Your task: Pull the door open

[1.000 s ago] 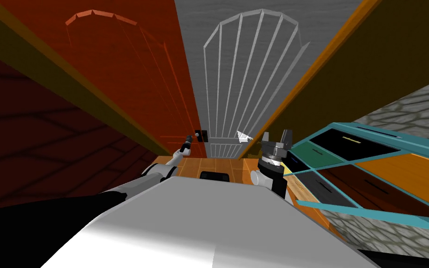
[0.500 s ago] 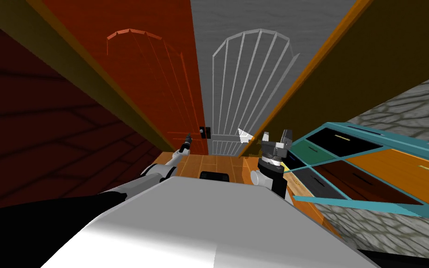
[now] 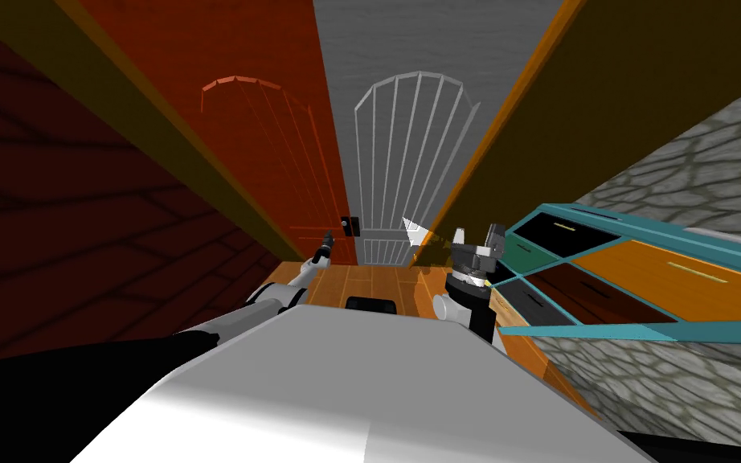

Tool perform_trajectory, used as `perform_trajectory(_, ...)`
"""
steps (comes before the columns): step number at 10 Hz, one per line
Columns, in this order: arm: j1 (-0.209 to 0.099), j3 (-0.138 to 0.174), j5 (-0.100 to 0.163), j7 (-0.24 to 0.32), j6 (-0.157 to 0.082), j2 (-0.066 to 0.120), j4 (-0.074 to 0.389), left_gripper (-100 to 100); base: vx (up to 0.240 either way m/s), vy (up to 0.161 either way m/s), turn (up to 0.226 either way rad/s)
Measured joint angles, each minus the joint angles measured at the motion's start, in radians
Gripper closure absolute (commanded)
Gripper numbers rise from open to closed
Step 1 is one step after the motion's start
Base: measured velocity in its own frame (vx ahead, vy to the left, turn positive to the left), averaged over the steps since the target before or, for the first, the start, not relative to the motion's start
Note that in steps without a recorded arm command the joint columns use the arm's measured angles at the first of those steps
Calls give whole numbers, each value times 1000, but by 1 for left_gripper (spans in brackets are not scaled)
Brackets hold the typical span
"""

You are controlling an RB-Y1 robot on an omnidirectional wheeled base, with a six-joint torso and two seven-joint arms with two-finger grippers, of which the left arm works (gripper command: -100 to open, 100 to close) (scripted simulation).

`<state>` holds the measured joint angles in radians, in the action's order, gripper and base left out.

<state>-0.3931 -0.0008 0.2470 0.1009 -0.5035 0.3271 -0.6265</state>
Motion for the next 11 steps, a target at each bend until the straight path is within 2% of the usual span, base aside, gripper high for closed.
perform_trajectory(1,36,16,5,-10,23,11,-46,-100,19,69,21)
perform_trajectory(2,29,19,6,-10,25,18,-43,-100,18,38,-20)
perform_trajectory(4,-1,13,4,1,-3,23,19,-100,27,35,89)
perform_trajectory(5,0,24,8,3,-7,40,45,-100,58,62,152)
perform_trajectory(7,10,39,12,4,-16,61,71,-100,157,66,23)
perform_trajectory(9,16,51,16,-5,-2,64,50,-100,169,-5,-64)
perform_trajectory(10,16,51,16,-7,2,62,44,-100,152,-66,-89)
perform_trajectory(11,9,50,15,-11,5,52,39,-100,169,-100,-142)
